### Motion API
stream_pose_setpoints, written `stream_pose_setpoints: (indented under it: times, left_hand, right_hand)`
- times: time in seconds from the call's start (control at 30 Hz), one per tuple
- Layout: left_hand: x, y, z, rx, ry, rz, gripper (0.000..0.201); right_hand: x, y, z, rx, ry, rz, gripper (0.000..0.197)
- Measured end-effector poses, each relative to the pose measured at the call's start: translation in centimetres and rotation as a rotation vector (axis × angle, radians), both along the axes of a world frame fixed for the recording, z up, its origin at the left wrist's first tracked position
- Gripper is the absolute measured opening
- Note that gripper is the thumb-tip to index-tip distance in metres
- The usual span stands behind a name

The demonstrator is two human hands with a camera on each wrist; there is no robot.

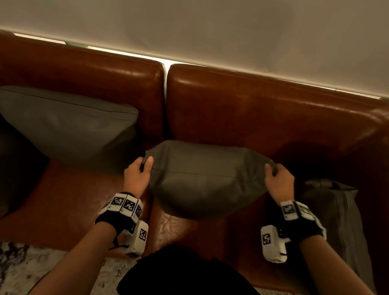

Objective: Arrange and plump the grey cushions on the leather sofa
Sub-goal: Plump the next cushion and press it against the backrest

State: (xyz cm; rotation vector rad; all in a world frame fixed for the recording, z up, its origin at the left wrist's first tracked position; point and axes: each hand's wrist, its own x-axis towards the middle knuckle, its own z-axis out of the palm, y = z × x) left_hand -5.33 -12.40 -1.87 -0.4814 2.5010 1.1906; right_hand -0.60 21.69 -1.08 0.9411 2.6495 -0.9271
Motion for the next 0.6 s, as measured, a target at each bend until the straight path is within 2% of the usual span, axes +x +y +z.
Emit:
stream_pose_setpoints:
  times: [0.07, 0.13, 0.17, 0.2, 0.27, 0.3, 0.37, 0.47, 0.6]
  left_hand:
    - [0.4, 1.4, 0.6, -0.04, 0.048, -0.046, 0.041]
    - [1.2, 2.5, 0.2, -0.091, 0.12, -0.142, 0.033]
    - [1.6, 2.7, 0.1, -0.116, 0.132, -0.156, 0.031]
    - [1.8, 2.2, 0.0, -0.123, 0.128, -0.13, 0.031]
    - [1.6, 0.1, -0.1, -0.122, 0.136, 0.017, 0.032]
    - [1.3, -1.1, 0.0, -0.127, 0.141, 0.086, 0.034]
    - [0.6, -2.5, 0.4, -0.138, 0.158, 0.143, 0.037]
    - [-0.5, -1.7, 0.5, -0.148, 0.178, 0.16, 0.039]
    - [-1.6, -1.6, -0.2, -0.144, 0.123, 0.166, 0.042]
  right_hand:
    - [-0.7, -3.0, -0.1, 0.221, -0.046, 0.307, 0.031]
    - [-0.6, -6.4, -0.4, 0.333, -0.128, 0.642, 0.03]
    - [-0.4, -7.1, -0.5, 0.33, -0.136, 0.718, 0.031]
    - [-0.2, -6.9, -0.4, 0.292, -0.123, 0.717, 0.036]
    - [-0.1, -4.0, -0.2, 0.167, -0.066, 0.532, 0.058]
    - [0.0, -1.8, 0.1, 0.12, -0.03, 0.36, 0.057]
    - [0.1, 1.4, 0.9, 0.044, 0.03, 0.103, 0.039]
    - [-0.2, 1.5, 1.8, 0.005, 0.061, 0.038, 0.034]
    - [-0.1, 1.6, 2.8, -0.04, 0.097, -0.045, 0.046]
